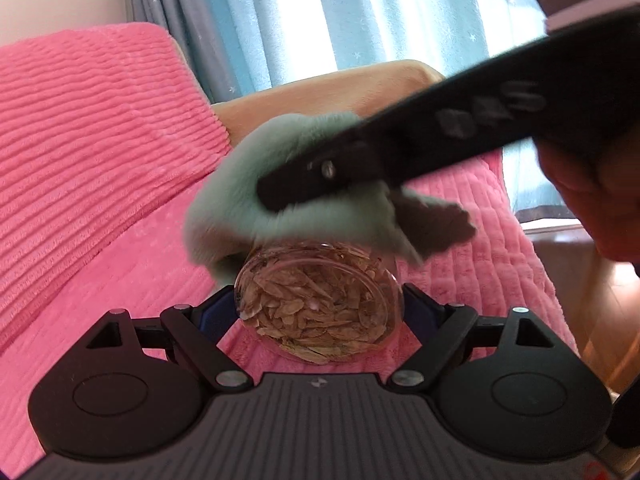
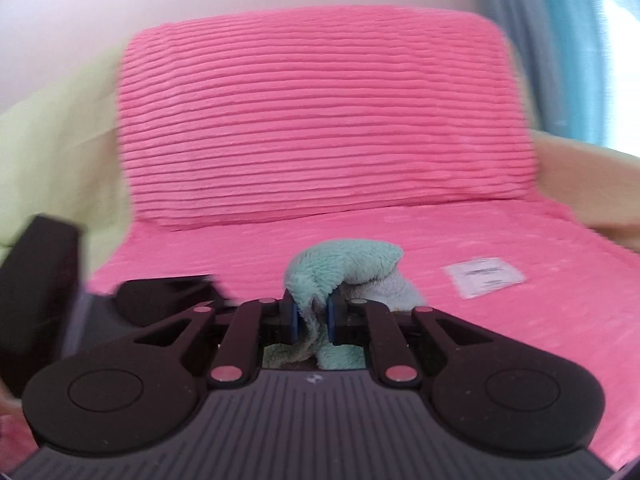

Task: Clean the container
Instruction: 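Turn the jar in the left gripper while the right gripper wipes the cloth along its side, then hold the jar with the left gripper while the right gripper wipes the barcode side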

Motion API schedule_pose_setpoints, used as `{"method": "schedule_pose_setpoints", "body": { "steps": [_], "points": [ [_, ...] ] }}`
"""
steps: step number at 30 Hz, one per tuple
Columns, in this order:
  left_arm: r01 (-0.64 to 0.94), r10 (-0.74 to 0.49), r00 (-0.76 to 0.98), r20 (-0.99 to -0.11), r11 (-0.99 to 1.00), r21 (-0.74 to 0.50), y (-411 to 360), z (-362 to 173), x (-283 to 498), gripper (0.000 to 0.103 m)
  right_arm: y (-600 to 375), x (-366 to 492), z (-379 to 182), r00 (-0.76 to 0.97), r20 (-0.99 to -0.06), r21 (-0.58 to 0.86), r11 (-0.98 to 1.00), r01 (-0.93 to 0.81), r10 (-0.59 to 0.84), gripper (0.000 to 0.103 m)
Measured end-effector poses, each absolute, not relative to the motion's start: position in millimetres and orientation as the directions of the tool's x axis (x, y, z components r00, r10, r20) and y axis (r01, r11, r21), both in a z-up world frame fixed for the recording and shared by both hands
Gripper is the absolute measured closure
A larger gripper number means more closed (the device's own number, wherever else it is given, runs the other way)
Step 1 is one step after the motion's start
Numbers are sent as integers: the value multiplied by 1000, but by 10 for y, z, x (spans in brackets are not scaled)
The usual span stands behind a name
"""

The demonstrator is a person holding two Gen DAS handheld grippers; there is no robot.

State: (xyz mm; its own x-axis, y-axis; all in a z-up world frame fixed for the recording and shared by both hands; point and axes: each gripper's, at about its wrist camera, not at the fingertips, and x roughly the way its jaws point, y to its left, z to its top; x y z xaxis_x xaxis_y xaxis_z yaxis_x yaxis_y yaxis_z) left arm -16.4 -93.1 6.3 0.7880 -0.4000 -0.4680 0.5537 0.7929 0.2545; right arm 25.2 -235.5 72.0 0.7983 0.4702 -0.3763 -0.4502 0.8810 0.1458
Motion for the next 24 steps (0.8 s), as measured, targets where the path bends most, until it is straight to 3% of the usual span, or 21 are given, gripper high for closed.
{"method": "schedule_pose_setpoints", "body": {
  "steps": [4, 7, 20, 24],
  "points": [
    [550, -386, 800, -459, 777, 305, -996, 93, -195, 16, -2351, 248, 716, 802, -376, 136, 884, -448, 464, 93],
    [554, -394, 790, -469, 787, 272, -964, 127, -165, 16, -2353, 243, 718, 802, -376, 136, 884, -448, 465, 93],
    [514, -565, 699, -439, 823, -242, -457, 259, 121, 15, -2360, 218, 730, 800, -375, 139, 881, -451, 469, 93],
    [499, -587, 679, -441, 809, -310, -379, 222, 168, 15, -2363, 210, 734, 799, -375, 140, 881, -452, 470, 93]
  ]
}}
